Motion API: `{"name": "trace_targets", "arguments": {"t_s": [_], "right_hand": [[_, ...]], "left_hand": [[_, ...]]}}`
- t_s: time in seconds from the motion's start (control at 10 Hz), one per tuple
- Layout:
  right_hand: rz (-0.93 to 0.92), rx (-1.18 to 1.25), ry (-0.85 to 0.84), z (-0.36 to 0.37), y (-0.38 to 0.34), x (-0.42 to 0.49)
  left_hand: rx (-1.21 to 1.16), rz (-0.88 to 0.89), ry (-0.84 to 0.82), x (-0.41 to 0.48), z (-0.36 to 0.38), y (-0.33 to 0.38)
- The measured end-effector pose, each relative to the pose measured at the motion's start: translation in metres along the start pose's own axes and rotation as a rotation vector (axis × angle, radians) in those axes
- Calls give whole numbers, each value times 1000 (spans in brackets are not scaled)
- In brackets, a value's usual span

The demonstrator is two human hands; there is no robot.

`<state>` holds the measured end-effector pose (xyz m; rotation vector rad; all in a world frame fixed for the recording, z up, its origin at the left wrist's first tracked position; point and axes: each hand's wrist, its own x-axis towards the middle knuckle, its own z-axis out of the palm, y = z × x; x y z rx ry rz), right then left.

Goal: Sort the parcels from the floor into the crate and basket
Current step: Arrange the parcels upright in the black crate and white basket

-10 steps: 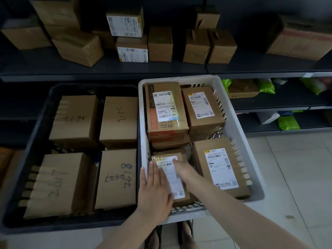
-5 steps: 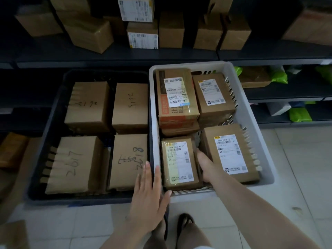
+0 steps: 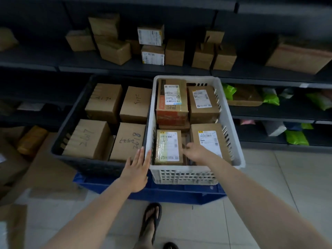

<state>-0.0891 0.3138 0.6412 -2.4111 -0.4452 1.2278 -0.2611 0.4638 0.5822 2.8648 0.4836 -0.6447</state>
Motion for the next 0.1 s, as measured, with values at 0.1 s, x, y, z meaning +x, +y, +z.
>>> {"name": "trace_targets", "arguments": {"t_s": [0.1], "right_hand": [[-65,-220,-32,1,6,-40]], "left_hand": [[-62,-53,-154,-2,-30,8]]}}
